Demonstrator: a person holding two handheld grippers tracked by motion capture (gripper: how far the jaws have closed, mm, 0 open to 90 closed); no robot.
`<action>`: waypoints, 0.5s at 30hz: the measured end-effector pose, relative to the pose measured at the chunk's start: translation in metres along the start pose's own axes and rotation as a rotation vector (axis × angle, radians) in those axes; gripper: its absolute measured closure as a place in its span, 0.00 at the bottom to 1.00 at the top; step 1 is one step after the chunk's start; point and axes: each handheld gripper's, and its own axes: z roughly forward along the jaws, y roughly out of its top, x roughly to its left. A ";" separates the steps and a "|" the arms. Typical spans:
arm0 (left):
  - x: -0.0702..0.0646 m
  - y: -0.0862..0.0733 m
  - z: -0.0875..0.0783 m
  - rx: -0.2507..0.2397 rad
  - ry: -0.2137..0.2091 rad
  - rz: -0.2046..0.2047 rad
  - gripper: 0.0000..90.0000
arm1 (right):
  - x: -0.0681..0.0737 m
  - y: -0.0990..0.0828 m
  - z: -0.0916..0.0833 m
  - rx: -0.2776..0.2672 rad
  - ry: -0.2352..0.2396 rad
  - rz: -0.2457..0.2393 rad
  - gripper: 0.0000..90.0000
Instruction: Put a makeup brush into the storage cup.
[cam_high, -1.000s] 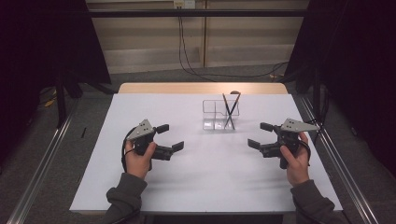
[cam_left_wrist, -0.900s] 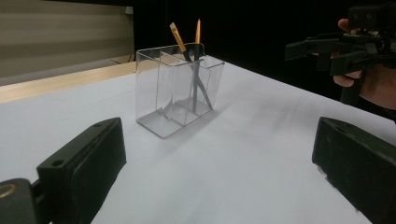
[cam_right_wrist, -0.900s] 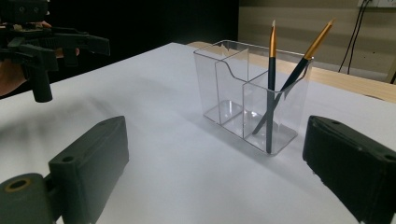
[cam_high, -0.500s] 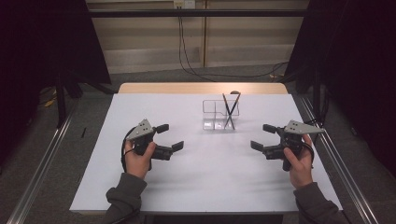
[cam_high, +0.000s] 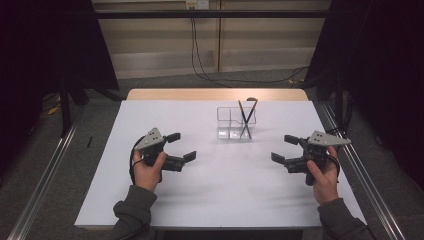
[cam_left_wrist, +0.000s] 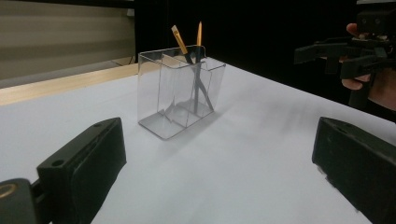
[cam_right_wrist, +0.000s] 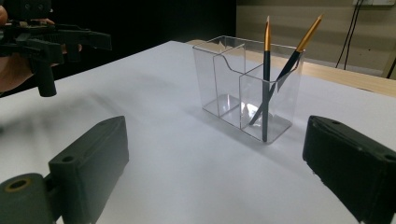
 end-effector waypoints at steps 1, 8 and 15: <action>0.000 0.000 0.000 0.001 -0.001 0.001 0.03 | 0.000 0.000 -0.001 0.001 0.001 0.004 0.07; -0.001 -0.001 0.001 0.001 -0.004 -0.003 0.03 | 0.000 -0.002 -0.006 -0.012 -0.001 0.009 0.07; 0.000 -0.002 0.001 0.005 -0.006 0.003 0.03 | 0.002 0.000 -0.007 -0.020 0.003 0.007 0.07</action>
